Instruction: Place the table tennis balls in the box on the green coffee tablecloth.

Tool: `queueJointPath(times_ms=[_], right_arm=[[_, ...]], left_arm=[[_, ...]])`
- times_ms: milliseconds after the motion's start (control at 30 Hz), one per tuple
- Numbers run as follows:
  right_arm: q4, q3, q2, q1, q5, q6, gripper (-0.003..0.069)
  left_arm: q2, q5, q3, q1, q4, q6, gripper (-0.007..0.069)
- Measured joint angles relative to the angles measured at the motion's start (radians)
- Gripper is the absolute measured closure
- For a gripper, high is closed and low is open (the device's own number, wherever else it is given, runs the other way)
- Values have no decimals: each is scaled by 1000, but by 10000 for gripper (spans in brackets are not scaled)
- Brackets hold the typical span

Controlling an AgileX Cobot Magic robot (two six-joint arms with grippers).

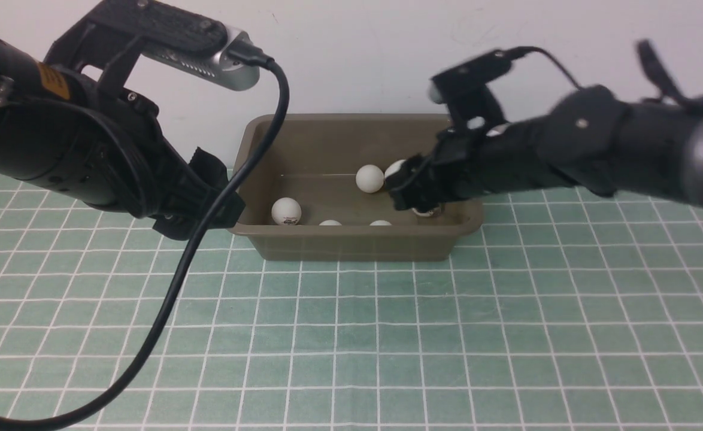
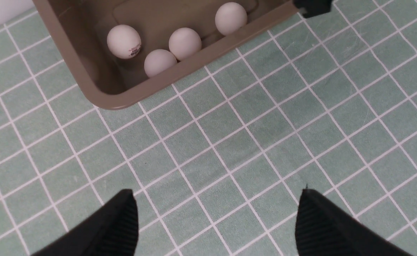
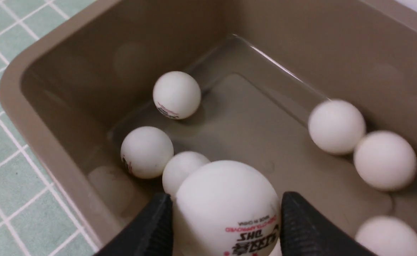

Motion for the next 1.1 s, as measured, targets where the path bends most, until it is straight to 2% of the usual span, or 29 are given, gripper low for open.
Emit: queueJointPath(times_ms=[167, 400, 467, 700, 933, 1100], right_arm=[[-7, -101, 79, 0, 27, -31, 305], [-17, -155, 118, -1, 20, -32, 167], [-22, -157, 113, -2, 12, -32, 148], [-87, -159, 28, -44, 0, 1, 146], [-352, -163, -312, -266, 70, 271, 194], [-464, -163, -473, -315, 187, 346, 195]], left_arm=[[0, 23, 0, 0, 0, 1, 92], [0, 32, 0, 0, 0, 1, 92], [0, 32, 0, 0, 0, 1, 92], [0, 32, 0, 0, -1, 1, 92], [0, 0, 0, 0, -1, 1, 92], [0, -37, 0, 0, -1, 1, 92]])
